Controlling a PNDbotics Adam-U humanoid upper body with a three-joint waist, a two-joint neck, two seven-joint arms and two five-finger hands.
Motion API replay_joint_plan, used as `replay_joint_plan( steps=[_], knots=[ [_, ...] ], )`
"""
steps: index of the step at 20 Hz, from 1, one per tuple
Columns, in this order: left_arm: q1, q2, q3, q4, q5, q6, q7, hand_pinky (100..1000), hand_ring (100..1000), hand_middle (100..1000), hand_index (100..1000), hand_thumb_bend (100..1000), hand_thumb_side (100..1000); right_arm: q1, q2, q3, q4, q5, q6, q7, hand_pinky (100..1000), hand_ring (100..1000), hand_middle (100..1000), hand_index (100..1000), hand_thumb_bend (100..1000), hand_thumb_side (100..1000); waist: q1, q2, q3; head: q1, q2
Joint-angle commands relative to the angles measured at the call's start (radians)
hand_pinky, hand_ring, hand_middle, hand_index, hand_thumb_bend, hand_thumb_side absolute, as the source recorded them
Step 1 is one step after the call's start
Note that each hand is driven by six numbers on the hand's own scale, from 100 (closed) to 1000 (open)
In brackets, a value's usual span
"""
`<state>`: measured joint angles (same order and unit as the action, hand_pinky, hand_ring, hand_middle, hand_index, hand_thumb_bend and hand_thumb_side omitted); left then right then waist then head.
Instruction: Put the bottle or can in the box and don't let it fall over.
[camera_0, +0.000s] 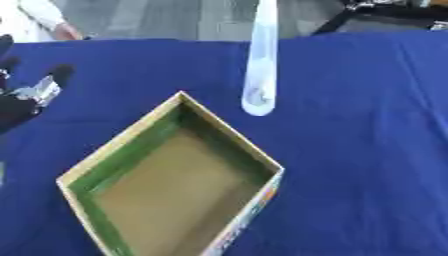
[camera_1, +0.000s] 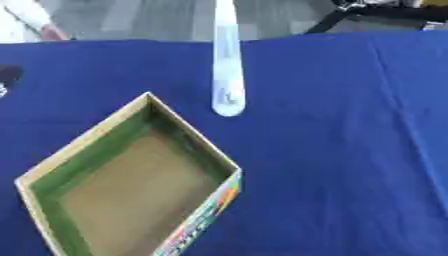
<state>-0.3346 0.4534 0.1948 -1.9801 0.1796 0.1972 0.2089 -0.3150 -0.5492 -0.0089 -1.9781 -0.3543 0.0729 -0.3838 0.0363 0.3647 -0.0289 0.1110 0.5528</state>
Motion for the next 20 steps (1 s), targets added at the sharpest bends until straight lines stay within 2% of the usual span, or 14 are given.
replay_joint_plan(
  steps=[1,5,8,15,20],
  knots=[
    [-0.001,0.021,0.009,-0.020,-0.005,-0.014,-0.006,1000,1000,1000,930,637,100,0.002,-0.006,-0.001,-0.022,0.018,-0.005,0.011,1000,1000,1000,1000,100,470,-0.008,-0.024,0.010,-0.009,-0.011],
    [0.006,0.008,0.010,-0.020,-0.015,-0.032,-0.012,1000,1000,1000,930,635,100,0.022,0.029,0.008,-0.022,0.047,-0.006,0.018,1000,1000,1000,1000,100,477,-0.021,-0.017,0.035,-0.023,-0.022],
    [0.018,0.002,0.010,-0.020,-0.022,-0.035,-0.015,1000,1000,1000,930,635,100,0.035,0.039,0.012,-0.022,0.067,-0.002,0.018,1000,1000,1000,1000,100,471,-0.027,-0.020,0.048,-0.024,-0.016],
    [0.058,-0.017,0.005,-0.020,-0.033,-0.037,-0.028,1000,1000,1000,931,636,100,0.072,0.019,0.032,-0.022,0.120,0.021,0.057,1000,1000,1000,1000,100,470,-0.032,-0.043,0.060,-0.037,-0.001],
    [0.085,-0.026,-0.003,-0.020,-0.037,-0.035,-0.043,1000,1000,1000,931,632,100,0.095,-0.010,0.051,-0.022,0.144,0.037,0.105,1000,1000,1000,1000,100,470,-0.038,-0.067,0.086,-0.061,0.019]
  ],
)
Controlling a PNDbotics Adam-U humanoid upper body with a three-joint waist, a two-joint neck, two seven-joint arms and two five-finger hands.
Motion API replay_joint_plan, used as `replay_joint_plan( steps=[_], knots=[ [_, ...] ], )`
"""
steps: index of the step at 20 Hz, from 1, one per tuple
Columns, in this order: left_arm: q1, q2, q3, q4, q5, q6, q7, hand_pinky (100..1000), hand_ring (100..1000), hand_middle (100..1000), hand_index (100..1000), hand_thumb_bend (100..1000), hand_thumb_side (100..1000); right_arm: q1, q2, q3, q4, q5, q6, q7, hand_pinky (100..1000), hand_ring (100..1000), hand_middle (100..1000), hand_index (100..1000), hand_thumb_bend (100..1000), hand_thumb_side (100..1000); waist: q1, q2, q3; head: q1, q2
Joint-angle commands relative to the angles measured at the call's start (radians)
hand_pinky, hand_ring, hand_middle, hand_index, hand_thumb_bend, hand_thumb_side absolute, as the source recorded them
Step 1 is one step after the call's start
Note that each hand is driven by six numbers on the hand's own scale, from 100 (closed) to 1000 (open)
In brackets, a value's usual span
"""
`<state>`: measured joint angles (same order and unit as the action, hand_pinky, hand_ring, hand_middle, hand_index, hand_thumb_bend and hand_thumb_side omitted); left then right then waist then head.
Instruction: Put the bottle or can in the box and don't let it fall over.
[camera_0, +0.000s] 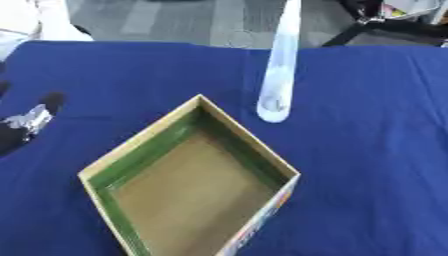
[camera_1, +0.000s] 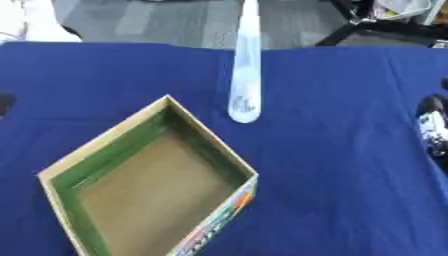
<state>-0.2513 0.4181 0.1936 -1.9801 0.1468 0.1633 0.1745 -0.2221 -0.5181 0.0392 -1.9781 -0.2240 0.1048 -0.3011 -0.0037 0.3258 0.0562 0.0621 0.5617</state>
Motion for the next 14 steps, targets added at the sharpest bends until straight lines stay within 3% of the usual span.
replay_joint_plan(
  steps=[1,14],
  knots=[
    [0.007,0.009,-0.002,-0.020,-0.005,-0.001,-0.011,1000,1000,1000,931,631,100,0.008,-0.045,0.007,-0.022,0.016,0.011,0.031,1000,1000,1000,1000,100,470,0.002,-0.032,0.003,-0.017,0.016],
    [0.057,0.003,0.004,-0.020,-0.012,-0.001,-0.011,1000,1000,1000,931,627,100,-0.012,-0.082,0.048,-0.022,0.013,0.071,0.101,1000,1000,1000,1000,100,486,0.011,-0.062,-0.013,-0.037,0.040]
  ],
)
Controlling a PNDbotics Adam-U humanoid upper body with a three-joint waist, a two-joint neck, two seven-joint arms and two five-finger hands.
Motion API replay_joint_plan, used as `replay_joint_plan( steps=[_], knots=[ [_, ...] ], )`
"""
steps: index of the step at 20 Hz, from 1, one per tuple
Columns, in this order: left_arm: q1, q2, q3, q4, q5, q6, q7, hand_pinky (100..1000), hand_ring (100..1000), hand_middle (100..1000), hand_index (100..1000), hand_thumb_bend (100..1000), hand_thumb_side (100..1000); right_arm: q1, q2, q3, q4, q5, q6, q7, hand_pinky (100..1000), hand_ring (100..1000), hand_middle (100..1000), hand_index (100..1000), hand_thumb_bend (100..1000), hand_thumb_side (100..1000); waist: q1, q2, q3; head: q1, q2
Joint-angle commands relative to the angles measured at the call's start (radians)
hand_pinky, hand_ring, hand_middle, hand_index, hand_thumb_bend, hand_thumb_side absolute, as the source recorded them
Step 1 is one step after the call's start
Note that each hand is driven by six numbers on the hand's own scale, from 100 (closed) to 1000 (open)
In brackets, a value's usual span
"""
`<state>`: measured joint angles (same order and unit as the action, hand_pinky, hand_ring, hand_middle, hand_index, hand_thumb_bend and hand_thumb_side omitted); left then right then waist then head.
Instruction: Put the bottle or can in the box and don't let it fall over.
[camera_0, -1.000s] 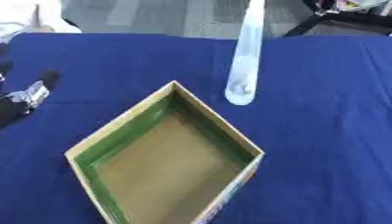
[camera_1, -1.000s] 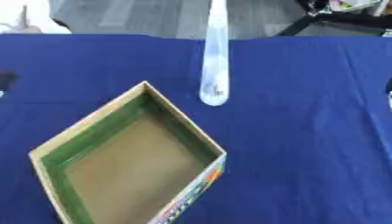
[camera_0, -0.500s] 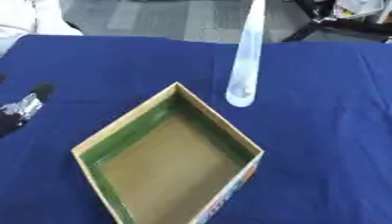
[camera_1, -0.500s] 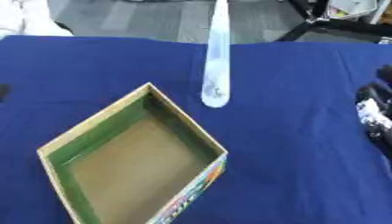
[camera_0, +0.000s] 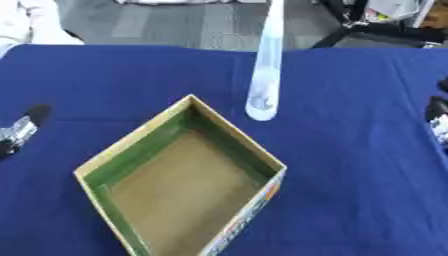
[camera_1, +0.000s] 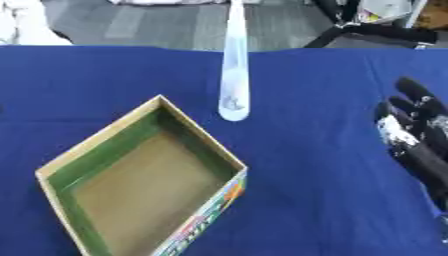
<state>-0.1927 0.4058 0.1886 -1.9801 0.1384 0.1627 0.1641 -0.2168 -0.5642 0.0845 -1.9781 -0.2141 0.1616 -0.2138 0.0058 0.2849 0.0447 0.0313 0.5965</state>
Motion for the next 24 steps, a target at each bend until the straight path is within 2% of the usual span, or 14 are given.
replay_joint_plan(
  steps=[1,7,15,19,24],
  knots=[
    [0.000,0.015,0.009,-0.020,-0.004,-0.001,0.000,1000,1000,1000,931,627,100,-0.025,-0.039,0.006,-0.022,0.001,0.022,0.020,1000,1000,1000,1000,100,487,0.003,-0.022,-0.002,-0.007,0.008],
    [0.006,0.016,0.008,-0.020,-0.003,-0.005,-0.001,1000,1000,1000,930,622,100,-0.084,-0.061,0.021,-0.022,-0.033,0.085,0.054,1000,1000,1000,1000,100,512,0.011,-0.024,-0.003,-0.020,0.015],
    [0.004,0.020,0.003,-0.020,0.001,-0.004,-0.006,1000,1000,1000,931,621,100,-0.166,-0.135,0.053,-0.022,-0.128,0.188,0.117,1000,1000,1000,1000,100,463,0.010,-0.030,-0.002,-0.025,0.018],
    [-0.002,0.020,-0.001,-0.020,0.008,0.000,-0.011,1000,1000,1000,930,618,100,-0.209,-0.167,0.074,-0.017,-0.184,0.245,0.113,1000,1000,1000,1000,100,453,0.008,-0.035,0.001,-0.027,0.014],
    [-0.003,0.021,-0.001,-0.020,0.014,0.003,-0.012,1000,1000,1000,930,617,100,-0.286,-0.176,0.101,0.037,-0.251,0.315,0.116,1000,1000,1000,1000,100,441,0.006,-0.043,0.008,-0.034,0.021]
  ],
)
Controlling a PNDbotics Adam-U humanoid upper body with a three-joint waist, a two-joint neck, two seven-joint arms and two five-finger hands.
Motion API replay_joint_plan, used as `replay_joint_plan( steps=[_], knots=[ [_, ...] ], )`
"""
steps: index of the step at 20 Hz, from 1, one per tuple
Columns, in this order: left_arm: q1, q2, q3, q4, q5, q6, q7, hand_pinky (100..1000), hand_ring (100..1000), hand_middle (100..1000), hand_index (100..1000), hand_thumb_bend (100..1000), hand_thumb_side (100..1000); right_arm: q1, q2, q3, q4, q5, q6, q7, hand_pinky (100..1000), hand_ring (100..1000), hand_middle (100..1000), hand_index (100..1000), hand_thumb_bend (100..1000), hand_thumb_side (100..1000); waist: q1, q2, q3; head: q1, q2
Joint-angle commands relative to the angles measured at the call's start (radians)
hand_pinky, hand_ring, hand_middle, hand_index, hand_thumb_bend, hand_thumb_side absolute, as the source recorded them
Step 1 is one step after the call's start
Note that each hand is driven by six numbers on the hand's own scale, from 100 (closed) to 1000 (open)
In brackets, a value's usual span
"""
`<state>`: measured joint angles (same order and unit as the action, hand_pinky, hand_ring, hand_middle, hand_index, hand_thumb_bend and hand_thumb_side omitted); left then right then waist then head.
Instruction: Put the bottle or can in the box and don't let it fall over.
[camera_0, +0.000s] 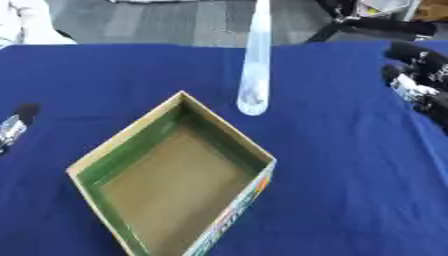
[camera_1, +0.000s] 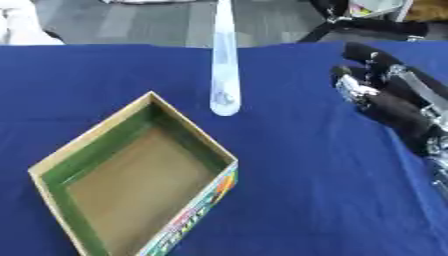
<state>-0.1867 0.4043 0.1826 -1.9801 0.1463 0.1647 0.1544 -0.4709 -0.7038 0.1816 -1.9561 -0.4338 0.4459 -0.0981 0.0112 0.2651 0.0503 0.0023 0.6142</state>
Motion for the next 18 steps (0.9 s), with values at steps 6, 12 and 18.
replay_joint_plan(
  steps=[6,12,18],
  knots=[
    [-0.011,0.024,0.002,-0.020,0.012,0.001,-0.006,1000,1000,1000,930,614,100,-0.129,-0.026,0.029,0.077,-0.071,0.073,0.006,1000,1000,1000,1000,100,450,0.000,-0.026,0.010,-0.015,0.016],
    [-0.018,0.019,-0.003,-0.020,0.015,0.002,-0.015,1000,1000,1000,930,611,100,-0.211,-0.005,0.045,0.158,-0.078,0.071,-0.058,1000,1000,1000,1000,100,444,0.000,-0.019,0.022,-0.025,0.022],
    [-0.024,0.016,-0.005,-0.020,0.016,0.001,-0.019,1000,1000,1000,931,610,100,-0.285,0.013,0.075,0.219,-0.066,0.071,-0.076,1000,1000,1000,1000,100,438,-0.003,-0.012,0.045,-0.036,0.016]
  ],
)
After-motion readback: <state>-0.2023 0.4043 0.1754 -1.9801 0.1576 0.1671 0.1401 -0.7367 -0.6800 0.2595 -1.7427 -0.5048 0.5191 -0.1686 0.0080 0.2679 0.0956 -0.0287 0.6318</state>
